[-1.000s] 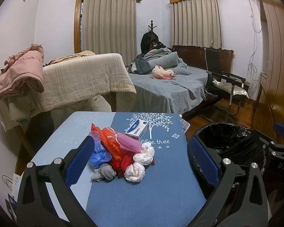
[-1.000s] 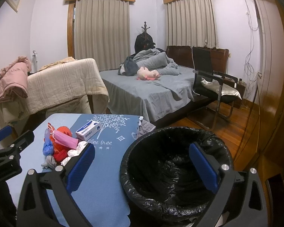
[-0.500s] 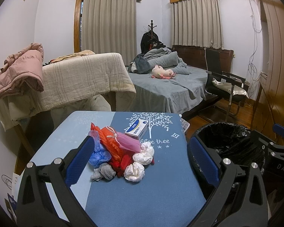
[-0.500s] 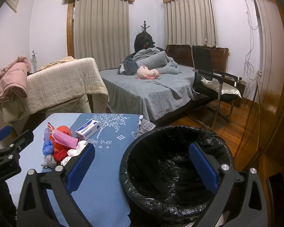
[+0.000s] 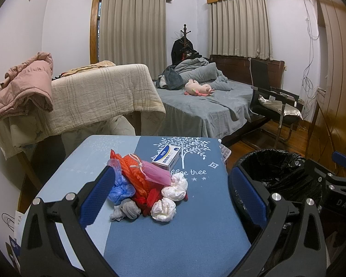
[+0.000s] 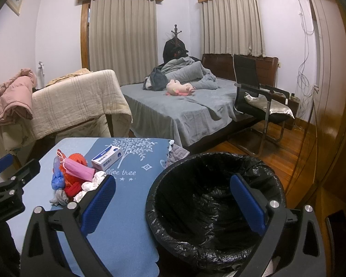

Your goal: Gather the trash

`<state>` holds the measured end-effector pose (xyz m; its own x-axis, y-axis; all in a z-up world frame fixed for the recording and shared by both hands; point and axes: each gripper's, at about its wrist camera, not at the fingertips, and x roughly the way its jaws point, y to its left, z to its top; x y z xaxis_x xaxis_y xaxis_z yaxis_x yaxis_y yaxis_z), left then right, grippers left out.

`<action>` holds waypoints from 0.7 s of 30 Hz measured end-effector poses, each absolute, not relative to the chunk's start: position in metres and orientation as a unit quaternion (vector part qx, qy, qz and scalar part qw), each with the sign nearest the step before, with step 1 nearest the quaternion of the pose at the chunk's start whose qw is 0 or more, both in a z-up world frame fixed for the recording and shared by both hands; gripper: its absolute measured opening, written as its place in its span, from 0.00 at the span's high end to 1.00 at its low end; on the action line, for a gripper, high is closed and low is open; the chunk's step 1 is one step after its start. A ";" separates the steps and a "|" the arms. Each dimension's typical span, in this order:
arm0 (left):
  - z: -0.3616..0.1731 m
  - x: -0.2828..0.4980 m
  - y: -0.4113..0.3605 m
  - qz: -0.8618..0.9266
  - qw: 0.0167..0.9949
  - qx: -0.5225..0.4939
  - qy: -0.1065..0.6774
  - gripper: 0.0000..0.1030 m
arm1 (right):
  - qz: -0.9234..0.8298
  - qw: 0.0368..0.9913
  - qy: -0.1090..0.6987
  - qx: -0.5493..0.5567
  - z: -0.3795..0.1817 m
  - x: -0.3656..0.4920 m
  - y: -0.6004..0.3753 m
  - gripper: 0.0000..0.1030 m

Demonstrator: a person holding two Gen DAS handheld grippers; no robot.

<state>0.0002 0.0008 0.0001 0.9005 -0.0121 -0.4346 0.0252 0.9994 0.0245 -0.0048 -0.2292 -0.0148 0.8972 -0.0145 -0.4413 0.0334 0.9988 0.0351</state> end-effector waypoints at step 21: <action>0.000 0.000 0.001 -0.009 0.974 0.013 0.224 0.05 | -0.011 0.973 0.229 0.023 -0.020 -0.003 -0.226 0.06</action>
